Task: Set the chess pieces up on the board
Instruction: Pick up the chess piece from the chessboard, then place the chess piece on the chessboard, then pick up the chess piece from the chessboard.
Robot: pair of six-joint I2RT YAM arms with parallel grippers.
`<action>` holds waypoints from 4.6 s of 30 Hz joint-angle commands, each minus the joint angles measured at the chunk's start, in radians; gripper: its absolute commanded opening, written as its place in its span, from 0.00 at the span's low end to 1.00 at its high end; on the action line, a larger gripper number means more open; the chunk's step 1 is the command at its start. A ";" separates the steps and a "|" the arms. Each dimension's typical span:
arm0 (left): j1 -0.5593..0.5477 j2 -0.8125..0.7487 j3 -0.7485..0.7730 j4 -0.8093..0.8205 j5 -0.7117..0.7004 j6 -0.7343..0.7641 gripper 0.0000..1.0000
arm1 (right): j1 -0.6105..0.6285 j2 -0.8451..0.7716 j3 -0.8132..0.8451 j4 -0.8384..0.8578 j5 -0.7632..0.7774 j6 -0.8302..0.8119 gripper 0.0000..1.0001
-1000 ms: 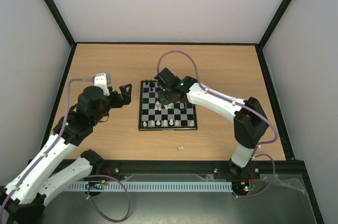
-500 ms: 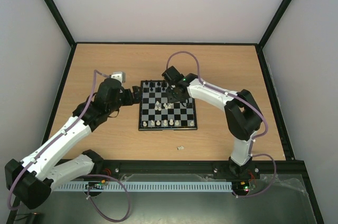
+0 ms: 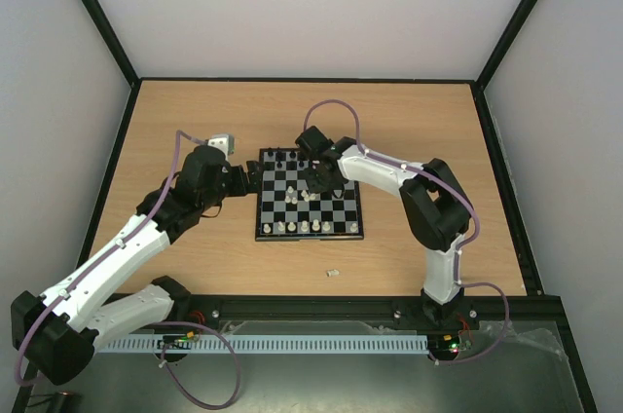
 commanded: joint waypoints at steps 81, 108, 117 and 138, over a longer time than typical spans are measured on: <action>-0.013 0.074 -0.063 0.047 0.025 -0.006 0.99 | -0.021 -0.396 -0.402 -0.031 0.005 0.086 0.24; -0.108 0.270 -0.016 0.051 -0.002 -0.016 0.99 | 0.008 -0.094 -0.102 0.043 -0.123 0.010 0.29; -0.108 0.255 -0.015 0.042 -0.006 -0.016 1.00 | 0.007 -0.051 -0.065 0.049 -0.119 0.006 0.31; -0.108 0.245 -0.010 0.036 -0.011 -0.007 1.00 | 0.007 -0.004 -0.027 0.040 -0.095 -0.002 0.09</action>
